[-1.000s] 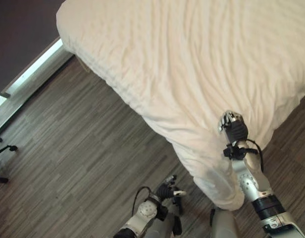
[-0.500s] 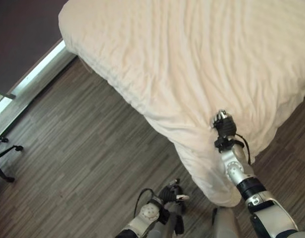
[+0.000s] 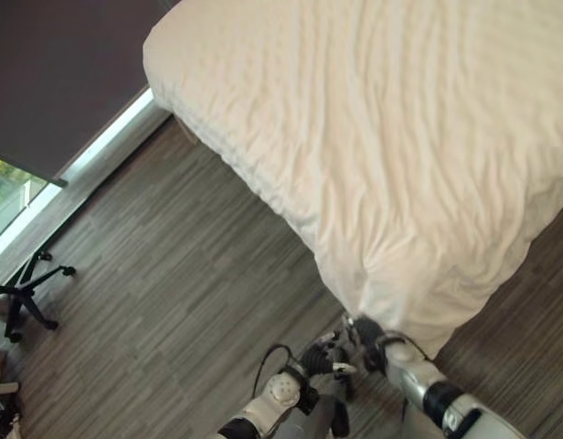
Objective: Making the bed.
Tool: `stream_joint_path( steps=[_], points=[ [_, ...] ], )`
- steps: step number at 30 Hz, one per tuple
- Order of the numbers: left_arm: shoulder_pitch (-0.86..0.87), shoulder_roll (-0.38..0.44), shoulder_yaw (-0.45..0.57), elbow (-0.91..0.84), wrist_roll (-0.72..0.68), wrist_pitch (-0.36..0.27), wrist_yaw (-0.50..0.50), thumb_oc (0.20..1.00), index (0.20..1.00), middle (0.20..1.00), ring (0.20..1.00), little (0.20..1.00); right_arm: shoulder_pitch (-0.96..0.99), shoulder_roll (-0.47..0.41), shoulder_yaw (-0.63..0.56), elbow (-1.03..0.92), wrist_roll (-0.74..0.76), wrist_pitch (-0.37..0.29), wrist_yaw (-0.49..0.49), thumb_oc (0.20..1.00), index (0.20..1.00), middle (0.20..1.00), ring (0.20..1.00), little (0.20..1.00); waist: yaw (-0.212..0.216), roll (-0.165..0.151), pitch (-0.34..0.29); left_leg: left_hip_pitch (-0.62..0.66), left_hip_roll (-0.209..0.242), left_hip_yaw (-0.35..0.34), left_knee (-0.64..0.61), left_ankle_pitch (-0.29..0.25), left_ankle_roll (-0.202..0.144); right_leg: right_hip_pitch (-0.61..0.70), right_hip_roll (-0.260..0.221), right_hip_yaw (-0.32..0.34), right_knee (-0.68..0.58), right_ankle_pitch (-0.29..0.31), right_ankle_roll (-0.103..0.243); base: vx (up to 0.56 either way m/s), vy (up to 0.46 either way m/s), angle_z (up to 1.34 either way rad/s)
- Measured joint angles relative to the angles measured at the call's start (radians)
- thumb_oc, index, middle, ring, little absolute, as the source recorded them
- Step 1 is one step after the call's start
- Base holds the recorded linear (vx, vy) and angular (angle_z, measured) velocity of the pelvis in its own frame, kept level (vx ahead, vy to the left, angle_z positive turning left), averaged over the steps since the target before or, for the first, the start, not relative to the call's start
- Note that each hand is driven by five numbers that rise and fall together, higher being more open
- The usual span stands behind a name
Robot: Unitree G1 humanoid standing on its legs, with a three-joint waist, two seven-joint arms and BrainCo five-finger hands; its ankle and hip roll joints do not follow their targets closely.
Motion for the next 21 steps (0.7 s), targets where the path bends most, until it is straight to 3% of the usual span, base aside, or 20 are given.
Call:
stream_joint_path(
  steps=[4,7,14,17,21],
  points=[
    [-0.001,-0.005,0.025,0.023,-0.002,0.0,-0.005,1.0,1.0,1.0,1.0,1.0,-0.013,-0.059,-0.112,0.033,-0.003,-0.015,-0.009,0.2,0.2,0.2,0.2,0.2,-0.009,-0.012,0.008,-0.002,-0.003,-0.001,0.0,0.002,0.003,-0.001,-0.003,-0.001,0.0,0.003,0.004,0.0,-0.002,0.01],
    [0.001,-0.004,0.057,0.052,-0.003,0.0,-0.008,1.0,1.0,1.0,1.0,1.0,-0.056,-0.087,-0.23,0.178,-0.039,-0.026,-0.016,0.2,0.2,0.2,0.2,0.2,-0.007,-0.013,0.009,-0.003,-0.003,-0.007,0.0,0.003,0.004,0.003,-0.003,-0.01,0.0,0.002,0.005,0.01,-0.002,0.09],
    [0.002,0.04,0.103,0.032,-0.016,0.0,-0.05,1.0,1.0,1.0,1.0,1.0,0.034,-0.266,-0.506,0.383,-0.111,-0.021,-0.051,0.2,0.2,0.2,0.2,0.2,-0.019,-0.021,0.014,0.012,-0.012,-0.03,0.0,0.006,0.01,0.033,-0.012,-0.033,0.0,-0.008,0.016,0.01,-0.01,0.11],
    [-0.002,0.048,0.136,0.025,-0.018,0.003,-0.07,1.0,1.0,1.0,1.0,1.0,0.162,-0.338,-0.651,0.392,-0.111,-0.024,-0.051,0.2,0.2,0.2,0.2,0.2,-0.042,-0.051,0.029,0.02,-0.012,-0.028,0.0,0.002,0.004,0.038,-0.012,-0.032,0.0,-0.01,0.019,0.04,-0.03,-0.01],
    [-0.002,0.06,0.136,0.024,-0.003,0.009,-0.092,1.0,1.0,1.0,1.0,1.0,0.28,-0.33,-0.673,0.461,-0.123,-0.001,-0.047,0.2,0.2,0.2,0.2,0.2,-0.072,-0.086,0.036,0.044,-0.003,-0.022,0.0,-0.004,0.0,0.054,-0.005,-0.018,0.0,-0.013,0.016,0.02,-0.012,-0.11]
  ],
)
